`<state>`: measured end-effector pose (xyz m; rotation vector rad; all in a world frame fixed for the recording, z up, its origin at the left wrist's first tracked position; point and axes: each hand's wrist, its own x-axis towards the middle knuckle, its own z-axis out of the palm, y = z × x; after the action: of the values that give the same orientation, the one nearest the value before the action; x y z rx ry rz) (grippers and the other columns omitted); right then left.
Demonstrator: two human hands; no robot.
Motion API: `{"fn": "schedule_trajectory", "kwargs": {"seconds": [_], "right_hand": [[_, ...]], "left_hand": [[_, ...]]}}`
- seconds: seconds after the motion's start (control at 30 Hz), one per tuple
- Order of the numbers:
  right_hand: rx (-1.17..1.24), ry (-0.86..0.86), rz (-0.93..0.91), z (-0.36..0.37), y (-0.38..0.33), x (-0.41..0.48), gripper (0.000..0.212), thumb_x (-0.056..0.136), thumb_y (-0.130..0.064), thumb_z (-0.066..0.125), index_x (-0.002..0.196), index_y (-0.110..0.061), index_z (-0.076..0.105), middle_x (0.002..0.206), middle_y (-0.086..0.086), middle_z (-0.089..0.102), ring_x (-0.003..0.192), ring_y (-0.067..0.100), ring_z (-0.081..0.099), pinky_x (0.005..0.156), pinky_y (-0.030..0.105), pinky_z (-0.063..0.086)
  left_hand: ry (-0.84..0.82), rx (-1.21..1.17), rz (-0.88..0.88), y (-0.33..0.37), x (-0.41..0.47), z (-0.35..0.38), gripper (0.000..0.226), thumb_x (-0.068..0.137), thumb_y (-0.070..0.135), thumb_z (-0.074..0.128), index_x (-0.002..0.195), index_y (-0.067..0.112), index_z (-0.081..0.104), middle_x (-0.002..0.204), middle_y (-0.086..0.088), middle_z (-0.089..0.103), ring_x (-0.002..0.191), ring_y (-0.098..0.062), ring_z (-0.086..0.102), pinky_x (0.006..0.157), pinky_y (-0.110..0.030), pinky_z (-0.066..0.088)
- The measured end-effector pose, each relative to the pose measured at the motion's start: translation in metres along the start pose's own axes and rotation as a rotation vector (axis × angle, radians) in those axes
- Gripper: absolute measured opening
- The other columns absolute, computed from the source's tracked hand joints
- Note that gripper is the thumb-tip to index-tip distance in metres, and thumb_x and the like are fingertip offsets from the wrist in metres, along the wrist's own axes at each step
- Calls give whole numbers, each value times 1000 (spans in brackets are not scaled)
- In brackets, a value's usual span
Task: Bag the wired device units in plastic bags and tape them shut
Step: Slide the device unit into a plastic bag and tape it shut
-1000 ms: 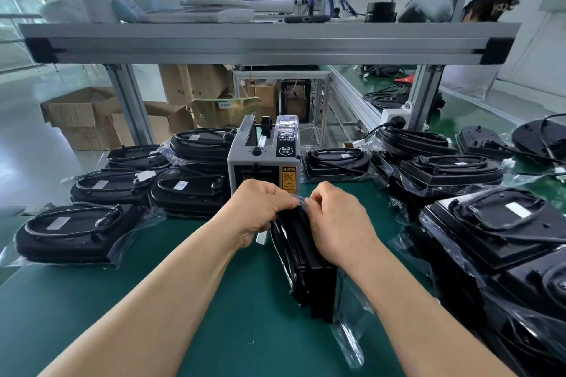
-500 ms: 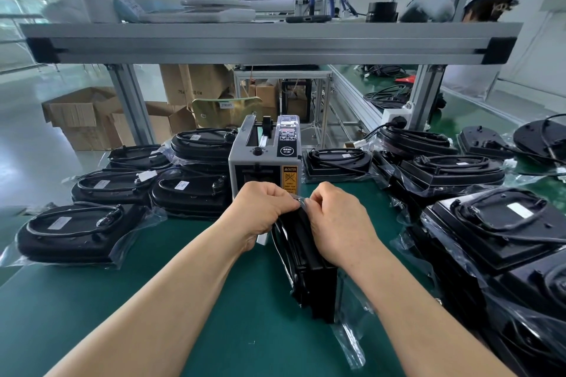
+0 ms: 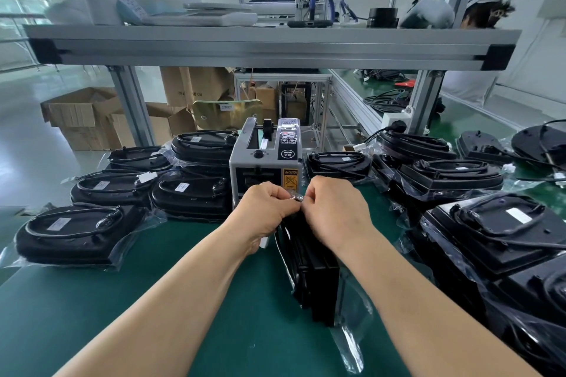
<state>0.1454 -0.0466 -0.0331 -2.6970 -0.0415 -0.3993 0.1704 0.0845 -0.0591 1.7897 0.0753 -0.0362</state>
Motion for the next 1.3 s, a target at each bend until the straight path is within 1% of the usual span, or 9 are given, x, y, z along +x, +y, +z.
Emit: {"fn": "schedule_trajectory", "kwargs": {"seconds": [0.2,0.5,0.67,0.77,0.87,1.0,1.1,1.23,1.3], "right_hand": [[62,105,-6,8,5,-7,19,102,-28,48,94,-17,61,88,-2,66,74,19,51,64,31,36],[118,114,7,11,7,-8,18,102,-27,47,86,-20,54,82,-5,55,74,19,46,65,31,34],[174,101,25,14,8,-7,19,101,-27,46,88,-19,58,85,-6,56,77,19,49,67,31,35],[194,76,42,15,9,-6,22,100,-29,45,87,-20,60,85,-6,56,79,20,50,67,31,33],[224,6,46,15,11,-5,31,97,-45,47,84,-23,63,85,-5,60,88,24,58,69,33,38],[209,-139,28,14,12,-3,53,86,-67,52,121,-29,65,113,-5,68,107,21,62,79,32,45],[171,-234,23,9,11,-1,70,79,-74,58,133,-30,59,119,-5,67,111,18,61,84,30,45],[168,-428,10,-4,7,2,71,79,-58,71,138,-22,55,128,-1,63,119,20,59,89,27,45],[53,-562,-12,-7,1,2,59,89,-39,60,142,-16,46,133,5,59,123,27,56,89,30,44]], "left_hand": [[-60,-17,-19,2,-2,-1,16,77,15,79,75,14,63,43,12,55,32,0,42,34,-15,31],[-11,-50,-112,8,-2,3,12,86,20,73,79,13,65,37,9,49,28,-4,34,33,-15,24],[-52,-28,-97,1,-7,2,24,81,29,78,76,18,58,48,6,46,39,-9,31,38,-18,24],[-64,-100,-127,-1,-13,2,21,81,29,79,87,19,61,65,4,55,48,-8,41,43,-21,35],[-62,-197,-146,-4,-19,4,23,85,20,76,103,20,61,76,5,60,53,-4,50,49,-21,41],[-84,-291,-67,-12,-33,9,38,86,-4,61,122,7,58,93,-13,68,67,-11,59,50,-15,43],[-22,-408,-41,-23,-46,9,42,88,-6,60,124,15,54,99,-6,72,76,-10,66,61,-18,48],[149,-393,-25,-40,-60,-4,42,89,-4,61,116,28,58,93,2,71,75,-6,63,70,-22,50],[206,-286,-17,-51,-67,-14,34,91,2,61,115,26,62,90,5,67,74,-9,56,73,-25,46]]}}
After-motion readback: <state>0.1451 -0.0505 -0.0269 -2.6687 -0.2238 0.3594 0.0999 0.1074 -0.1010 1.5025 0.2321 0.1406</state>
